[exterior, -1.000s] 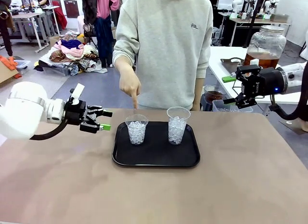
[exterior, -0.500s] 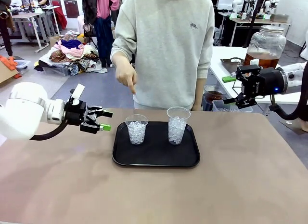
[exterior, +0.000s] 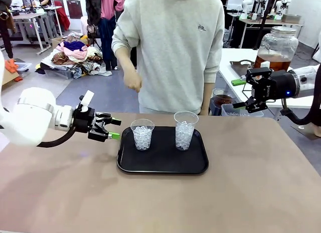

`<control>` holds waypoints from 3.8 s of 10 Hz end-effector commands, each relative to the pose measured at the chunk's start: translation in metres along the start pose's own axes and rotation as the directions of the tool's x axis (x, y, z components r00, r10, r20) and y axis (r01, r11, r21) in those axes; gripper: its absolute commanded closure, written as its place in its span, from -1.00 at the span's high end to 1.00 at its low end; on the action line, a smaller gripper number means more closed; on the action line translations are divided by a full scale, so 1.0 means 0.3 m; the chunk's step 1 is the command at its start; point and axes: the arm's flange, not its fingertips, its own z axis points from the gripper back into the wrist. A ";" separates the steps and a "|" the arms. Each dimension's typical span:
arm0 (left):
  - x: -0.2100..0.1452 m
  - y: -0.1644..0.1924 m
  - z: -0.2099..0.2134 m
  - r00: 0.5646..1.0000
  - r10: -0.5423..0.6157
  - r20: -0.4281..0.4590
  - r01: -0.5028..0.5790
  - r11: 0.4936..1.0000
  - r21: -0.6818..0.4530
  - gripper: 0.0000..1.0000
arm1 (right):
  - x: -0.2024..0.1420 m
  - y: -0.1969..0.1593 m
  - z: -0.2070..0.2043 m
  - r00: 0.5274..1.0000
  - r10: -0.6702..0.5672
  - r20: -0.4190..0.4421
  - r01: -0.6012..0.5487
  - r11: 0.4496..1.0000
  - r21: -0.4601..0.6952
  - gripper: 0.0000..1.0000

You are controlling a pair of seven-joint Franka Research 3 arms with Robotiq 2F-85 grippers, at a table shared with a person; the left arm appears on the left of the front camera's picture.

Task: Pour the drink into the iced cup.
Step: Pick up the iced cup indicated by the human and present it to them.

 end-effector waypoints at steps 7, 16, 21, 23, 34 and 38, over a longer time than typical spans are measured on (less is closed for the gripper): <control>-0.047 0.060 -0.109 1.000 0.017 0.007 -0.017 1.000 -0.008 1.00 | -0.001 0.002 0.000 1.000 0.001 0.000 -0.001 1.000 0.003 1.00; -0.085 0.089 -0.169 0.999 0.017 0.030 -0.017 1.000 -0.013 1.00 | -0.001 0.002 0.000 1.000 0.001 0.000 -0.001 1.000 0.003 1.00; -0.091 0.100 -0.209 0.999 0.022 0.046 -0.021 1.000 -0.008 1.00 | -0.001 0.002 0.000 1.000 0.001 0.000 -0.001 1.000 0.003 1.00; -0.083 0.095 -0.223 0.998 0.020 0.052 -0.020 1.000 -0.011 1.00 | -0.001 0.002 0.000 1.000 0.001 0.000 -0.001 1.000 0.003 1.00; -0.042 0.090 -0.310 0.999 0.036 0.040 -0.034 0.999 -0.040 1.00 | -0.001 0.002 0.000 1.000 0.001 0.000 -0.001 1.000 0.003 1.00; -0.035 0.097 -0.354 0.997 0.063 0.045 -0.061 0.998 -0.025 1.00 | -0.001 0.002 0.000 1.000 0.001 0.000 -0.001 1.000 0.003 1.00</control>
